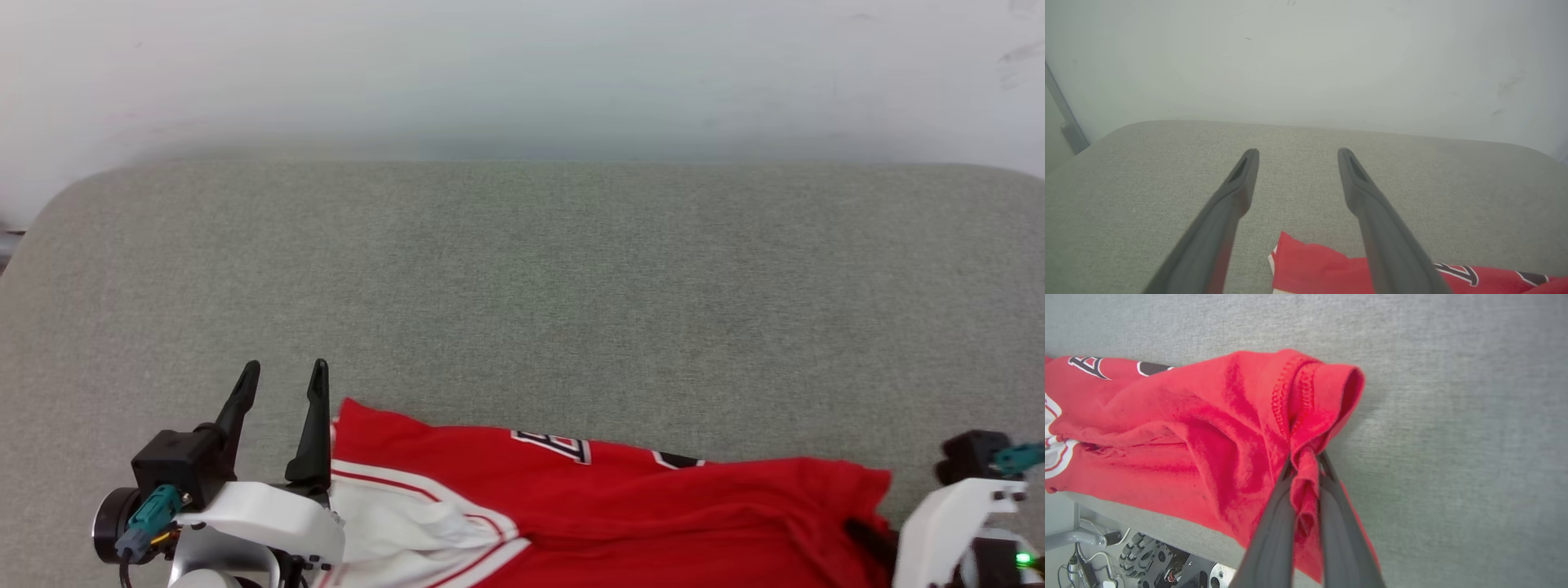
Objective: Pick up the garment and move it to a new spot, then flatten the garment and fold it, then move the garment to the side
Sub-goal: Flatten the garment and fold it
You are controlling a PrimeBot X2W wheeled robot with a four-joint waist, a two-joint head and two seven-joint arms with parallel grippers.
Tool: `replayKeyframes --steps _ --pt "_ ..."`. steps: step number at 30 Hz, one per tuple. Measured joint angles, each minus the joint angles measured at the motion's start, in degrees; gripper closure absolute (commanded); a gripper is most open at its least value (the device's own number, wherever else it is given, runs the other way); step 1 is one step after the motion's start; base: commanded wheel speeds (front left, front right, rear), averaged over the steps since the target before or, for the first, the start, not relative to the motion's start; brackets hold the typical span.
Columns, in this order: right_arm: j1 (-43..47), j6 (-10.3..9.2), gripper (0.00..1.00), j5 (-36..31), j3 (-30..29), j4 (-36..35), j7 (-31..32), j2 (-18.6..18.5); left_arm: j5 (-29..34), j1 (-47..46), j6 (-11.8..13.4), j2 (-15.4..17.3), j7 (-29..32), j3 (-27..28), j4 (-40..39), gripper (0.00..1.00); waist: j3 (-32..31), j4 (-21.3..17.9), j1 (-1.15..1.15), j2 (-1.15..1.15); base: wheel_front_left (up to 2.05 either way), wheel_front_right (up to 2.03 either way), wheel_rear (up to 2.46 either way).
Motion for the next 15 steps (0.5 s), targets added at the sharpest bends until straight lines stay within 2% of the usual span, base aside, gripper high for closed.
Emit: replayKeyframes --steps 3,9,11,12,15 --pt "0.0 -0.01 1.0 -0.5 -4.3 0.5 1.2 -1.0 0.1 0.0 0.0 0.2 0.3 -0.4 0.2 0.0 -0.4 -0.9 0.0 0.0 0.0 0.0 0.0" --pt "1.4 -0.01 1.0 -2.3 -12.3 -0.6 5.5 -0.6 0.5 0.0 0.1 0.3 0.6 -1.1 0.6 0.0 -1.3 -2.0 0.0 0.0 0.0 0.0 0.0" --pt "1.5 -0.01 1.0 -0.3 -14.0 -1.3 6.7 0.9 0.5 0.0 0.2 0.3 0.7 -1.1 0.7 0.0 -1.4 -2.2 0.0 0.0 0.0 0.0 0.0" --pt "1.3 -0.01 1.0 5.7 -14.9 -2.6 10.1 4.6 0.6 0.0 0.2 0.4 0.7 -1.2 0.8 0.0 -1.7 -2.3 0.0 0.0 0.0 0.0 0.0" --pt "1.3 -0.02 1.0 11.9 -14.6 -4.3 13.5 7.4 0.7 0.0 0.5 0.8 0.9 -1.2 0.8 0.0 -1.9 -2.0 0.0 0.0 0.0 0.0 0.0"
